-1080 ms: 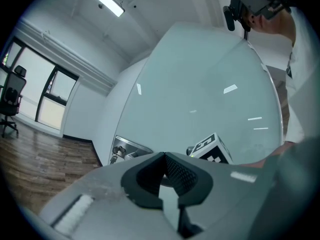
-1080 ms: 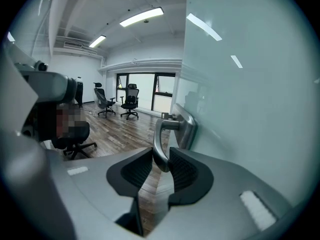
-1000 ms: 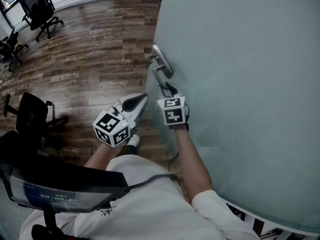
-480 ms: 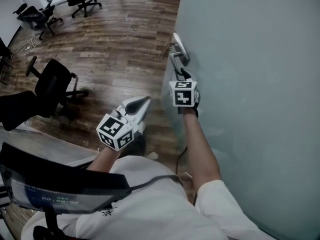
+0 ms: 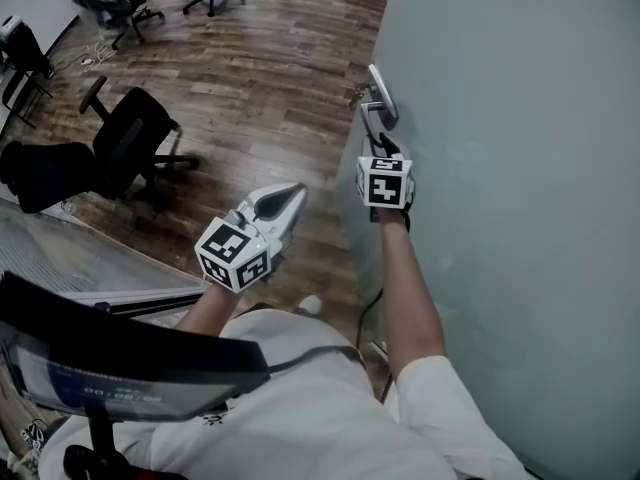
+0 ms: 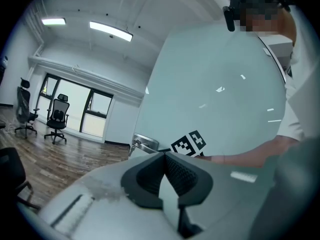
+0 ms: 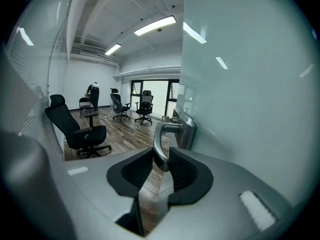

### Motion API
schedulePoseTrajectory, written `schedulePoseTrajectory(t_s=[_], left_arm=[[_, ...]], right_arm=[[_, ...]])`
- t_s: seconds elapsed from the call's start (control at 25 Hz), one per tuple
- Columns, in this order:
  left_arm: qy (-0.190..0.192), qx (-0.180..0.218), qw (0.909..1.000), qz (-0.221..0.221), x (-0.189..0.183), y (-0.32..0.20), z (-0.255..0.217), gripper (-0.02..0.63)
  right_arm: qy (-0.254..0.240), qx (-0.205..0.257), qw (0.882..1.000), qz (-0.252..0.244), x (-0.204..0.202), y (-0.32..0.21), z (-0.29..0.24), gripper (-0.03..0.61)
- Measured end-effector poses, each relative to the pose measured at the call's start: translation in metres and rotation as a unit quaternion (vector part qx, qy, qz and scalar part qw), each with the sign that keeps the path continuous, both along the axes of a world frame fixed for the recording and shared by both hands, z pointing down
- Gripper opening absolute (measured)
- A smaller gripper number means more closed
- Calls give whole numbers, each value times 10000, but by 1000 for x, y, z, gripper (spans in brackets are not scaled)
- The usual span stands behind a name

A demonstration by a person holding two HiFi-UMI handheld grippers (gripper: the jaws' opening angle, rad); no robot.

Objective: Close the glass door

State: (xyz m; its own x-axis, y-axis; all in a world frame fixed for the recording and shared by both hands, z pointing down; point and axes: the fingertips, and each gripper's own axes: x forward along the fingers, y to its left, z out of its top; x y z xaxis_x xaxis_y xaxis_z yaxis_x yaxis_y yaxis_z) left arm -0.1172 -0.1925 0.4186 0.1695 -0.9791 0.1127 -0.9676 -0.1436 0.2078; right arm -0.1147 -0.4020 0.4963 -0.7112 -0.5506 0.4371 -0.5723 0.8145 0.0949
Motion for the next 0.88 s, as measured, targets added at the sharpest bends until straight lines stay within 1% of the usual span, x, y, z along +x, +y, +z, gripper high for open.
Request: schedulePoseTrajectory(t_s=[0.16, 0.52, 0.68, 0.88], left_arm=[[34, 23, 9999, -107, -12, 22, -3, 0], [100, -11, 9991, -407, -51, 97, 5, 0], [130, 4, 9987, -499, -60, 123, 6, 0], [140, 82, 9980, -613, -68, 156, -4, 0]], right_arm=[[56, 60, 9999, -100, -8, 12, -2, 104], [164, 72, 9990, -412, -34, 61, 1, 104], [219, 54, 9982, -558, -40, 84, 6, 106], [222, 135, 9965, -792, -53, 119, -2, 110]])
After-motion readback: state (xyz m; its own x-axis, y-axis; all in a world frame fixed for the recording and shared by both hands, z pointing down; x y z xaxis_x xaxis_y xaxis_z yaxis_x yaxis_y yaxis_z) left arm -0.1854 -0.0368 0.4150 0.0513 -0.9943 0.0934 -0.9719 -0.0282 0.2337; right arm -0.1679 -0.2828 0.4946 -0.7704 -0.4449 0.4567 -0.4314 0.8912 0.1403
